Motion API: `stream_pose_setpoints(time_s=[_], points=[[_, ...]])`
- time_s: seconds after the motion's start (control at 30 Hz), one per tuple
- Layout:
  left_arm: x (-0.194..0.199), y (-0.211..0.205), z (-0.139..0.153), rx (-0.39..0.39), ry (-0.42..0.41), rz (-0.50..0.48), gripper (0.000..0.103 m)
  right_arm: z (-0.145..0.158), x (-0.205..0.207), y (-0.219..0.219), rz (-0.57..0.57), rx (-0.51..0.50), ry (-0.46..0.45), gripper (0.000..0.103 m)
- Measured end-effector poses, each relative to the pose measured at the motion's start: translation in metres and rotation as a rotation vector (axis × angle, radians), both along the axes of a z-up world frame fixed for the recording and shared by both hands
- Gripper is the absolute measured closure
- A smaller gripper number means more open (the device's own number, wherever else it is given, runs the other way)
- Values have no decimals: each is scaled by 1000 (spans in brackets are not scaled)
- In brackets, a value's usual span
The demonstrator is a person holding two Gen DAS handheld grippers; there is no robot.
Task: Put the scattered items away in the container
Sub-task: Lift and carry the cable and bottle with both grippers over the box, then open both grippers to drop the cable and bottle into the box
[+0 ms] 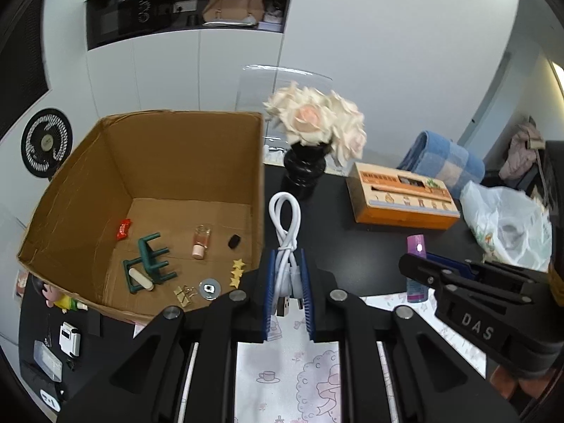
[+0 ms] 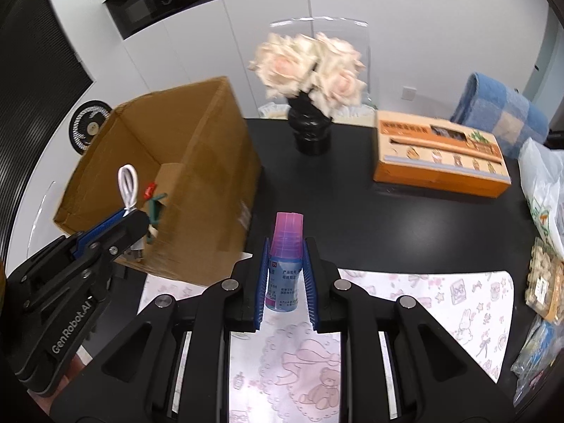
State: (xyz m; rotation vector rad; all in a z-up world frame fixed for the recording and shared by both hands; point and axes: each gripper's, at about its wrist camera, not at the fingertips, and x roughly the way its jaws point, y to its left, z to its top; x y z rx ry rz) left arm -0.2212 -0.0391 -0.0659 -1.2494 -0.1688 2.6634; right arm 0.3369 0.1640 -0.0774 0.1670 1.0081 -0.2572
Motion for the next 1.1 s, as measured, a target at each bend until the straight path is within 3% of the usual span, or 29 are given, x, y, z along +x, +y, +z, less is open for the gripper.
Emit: stream_pose_setpoints(time_s=[0.23,0.67,1.1], points=[[-2,-38,13,21,26,45,88,12,17,36,36,-7,-17,83],[-7,-94,27,57,59,97,88,7,43,87,90,-36,-6,83],[-24,-133,8,70,30,104,88,-15,80,115,129,-24,20,83]])
